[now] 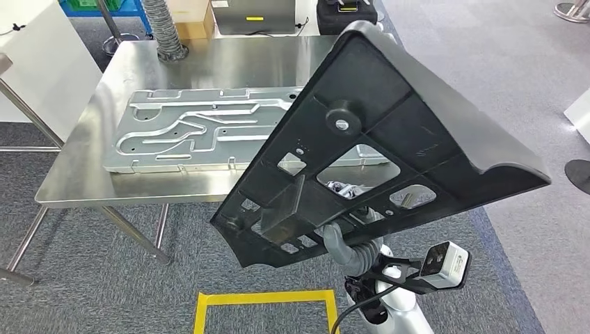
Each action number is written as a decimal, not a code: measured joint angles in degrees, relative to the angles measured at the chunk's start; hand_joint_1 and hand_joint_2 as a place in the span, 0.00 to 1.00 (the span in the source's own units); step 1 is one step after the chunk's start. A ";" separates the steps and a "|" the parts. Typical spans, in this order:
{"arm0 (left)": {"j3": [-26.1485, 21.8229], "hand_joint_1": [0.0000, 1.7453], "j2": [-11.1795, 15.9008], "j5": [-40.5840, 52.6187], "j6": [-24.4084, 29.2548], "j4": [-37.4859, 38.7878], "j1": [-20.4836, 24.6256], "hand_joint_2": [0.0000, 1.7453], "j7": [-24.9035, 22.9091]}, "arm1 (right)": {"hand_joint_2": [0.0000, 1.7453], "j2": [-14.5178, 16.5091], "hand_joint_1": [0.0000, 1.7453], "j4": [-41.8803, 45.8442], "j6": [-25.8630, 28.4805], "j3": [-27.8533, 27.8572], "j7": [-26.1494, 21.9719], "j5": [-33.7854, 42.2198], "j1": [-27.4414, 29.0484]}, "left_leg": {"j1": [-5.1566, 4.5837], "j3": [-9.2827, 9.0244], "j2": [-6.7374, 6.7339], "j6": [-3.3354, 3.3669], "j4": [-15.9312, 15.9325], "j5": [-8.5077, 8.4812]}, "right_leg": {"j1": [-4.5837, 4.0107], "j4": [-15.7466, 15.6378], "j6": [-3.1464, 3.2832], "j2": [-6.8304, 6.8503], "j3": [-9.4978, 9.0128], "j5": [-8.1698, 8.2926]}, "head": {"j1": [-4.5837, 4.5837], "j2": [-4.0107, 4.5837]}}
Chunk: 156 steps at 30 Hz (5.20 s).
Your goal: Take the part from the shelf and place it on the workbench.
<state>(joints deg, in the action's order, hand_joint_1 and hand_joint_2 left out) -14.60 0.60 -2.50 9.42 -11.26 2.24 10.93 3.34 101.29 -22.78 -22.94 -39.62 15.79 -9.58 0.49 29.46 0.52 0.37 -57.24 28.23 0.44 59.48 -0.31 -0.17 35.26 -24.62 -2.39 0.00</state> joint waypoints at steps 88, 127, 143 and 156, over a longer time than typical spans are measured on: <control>-3.89 0.00 -0.56 5.12 -2.54 -0.01 0.66 1.00 2.50 | 1.00 -8.17 0.78 -23.10 53.25 18.95 19.21 -58.38 -30.58 | -0.02 3.81 -0.14 0.98 0.29 -3.88 | 0.45 12.77 -1.09 -0.09 5.05 -6.60 | -0.01 0.00; -4.70 0.00 -0.95 9.82 -2.85 -0.02 2.71 1.00 1.19 | 1.00 7.08 0.78 -74.51 46.93 -14.85 29.70 -95.13 -50.93 | -0.17 4.99 -0.12 -1.32 -1.51 -2.74 | -0.32 -1.59 1.75 -0.06 0.24 0.60 | -0.02 0.00; -5.36 0.00 -1.17 10.56 -2.71 -0.02 3.10 1.00 1.04 | 1.00 8.62 0.78 -78.46 42.09 -14.81 31.65 -96.38 -50.64 | 0.59 4.62 -0.16 -0.19 0.03 -4.22 | 0.01 0.86 -0.46 -0.23 0.62 -1.78 | -0.01 0.00; -5.42 0.00 -1.86 11.34 -3.01 -0.02 3.23 1.00 1.18 | 1.00 8.93 0.78 -81.33 36.11 -14.82 34.12 -97.19 -50.27 | -0.21 4.79 -0.08 -0.82 -0.47 -3.56 | -0.64 -1.32 1.40 -0.05 0.53 0.51 | -0.01 0.00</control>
<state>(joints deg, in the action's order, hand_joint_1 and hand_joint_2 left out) -20.02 -1.27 8.84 6.41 -11.28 5.47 12.11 12.27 19.96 13.33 -37.77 -5.50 -81.40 -59.84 0.28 34.26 0.44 -0.45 -57.71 24.67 -0.21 58.15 1.09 -0.22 35.79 -24.10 -2.40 0.00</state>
